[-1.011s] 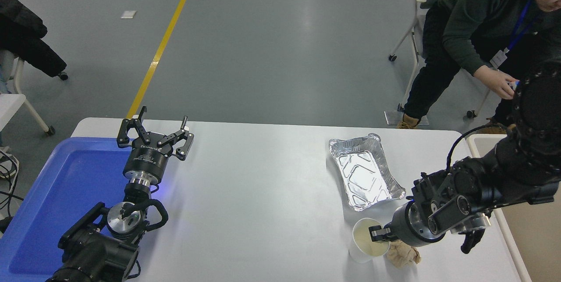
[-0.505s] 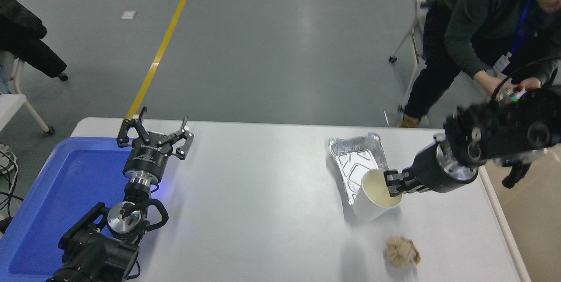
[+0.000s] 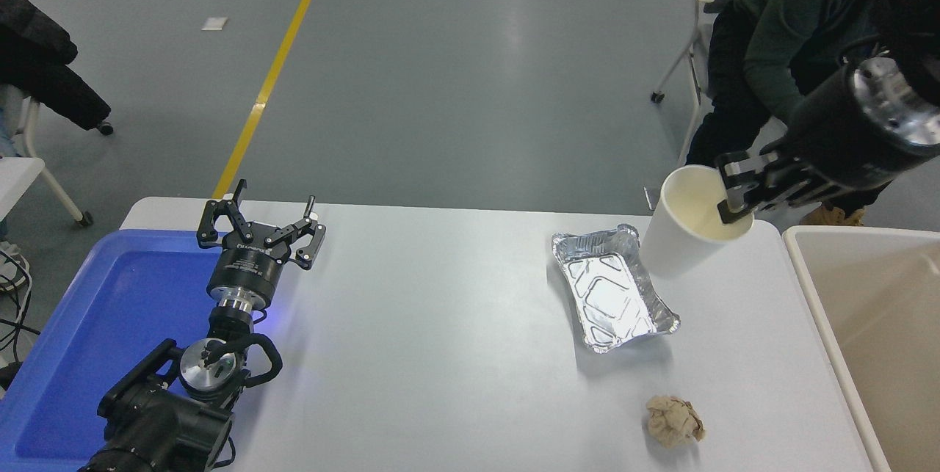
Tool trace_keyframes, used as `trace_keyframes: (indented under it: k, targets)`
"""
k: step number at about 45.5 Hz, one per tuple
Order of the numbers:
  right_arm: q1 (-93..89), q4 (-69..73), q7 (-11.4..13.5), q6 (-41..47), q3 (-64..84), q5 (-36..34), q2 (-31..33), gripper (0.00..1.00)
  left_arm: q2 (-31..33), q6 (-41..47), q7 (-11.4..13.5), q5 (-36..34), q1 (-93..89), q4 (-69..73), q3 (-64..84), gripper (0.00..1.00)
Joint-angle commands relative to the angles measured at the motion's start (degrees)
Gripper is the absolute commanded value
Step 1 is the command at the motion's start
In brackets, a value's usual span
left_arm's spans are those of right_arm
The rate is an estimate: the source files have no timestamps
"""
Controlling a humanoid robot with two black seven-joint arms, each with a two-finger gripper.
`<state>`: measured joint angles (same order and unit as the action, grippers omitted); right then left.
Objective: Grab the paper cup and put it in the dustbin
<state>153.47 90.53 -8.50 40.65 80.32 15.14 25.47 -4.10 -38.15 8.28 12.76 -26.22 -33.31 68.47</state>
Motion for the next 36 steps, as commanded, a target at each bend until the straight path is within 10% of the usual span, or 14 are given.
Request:
trace_keyframes:
  k: [1, 18, 36]
  targets:
    - [0.96, -12.55, 0.15, -1.88, 7.13, 0.16, 6.86, 0.00, -0.04, 0.00, 0.07, 0.07, -0.06, 0.00, 0.00, 0.99]
    - [-50.25, -53.51, 3.66, -21.84, -23.06, -5.11, 32.27, 0.00, -0.04, 0.00, 0.07, 0.07, -0.06, 0.00, 0.00, 0.99]
    - [-98.88, -80.24, 7.97, -32.48, -75.03, -9.25, 19.01, 0.00, -0.04, 0.00, 0.07, 0.07, -0.06, 0.00, -0.09, 0.99]
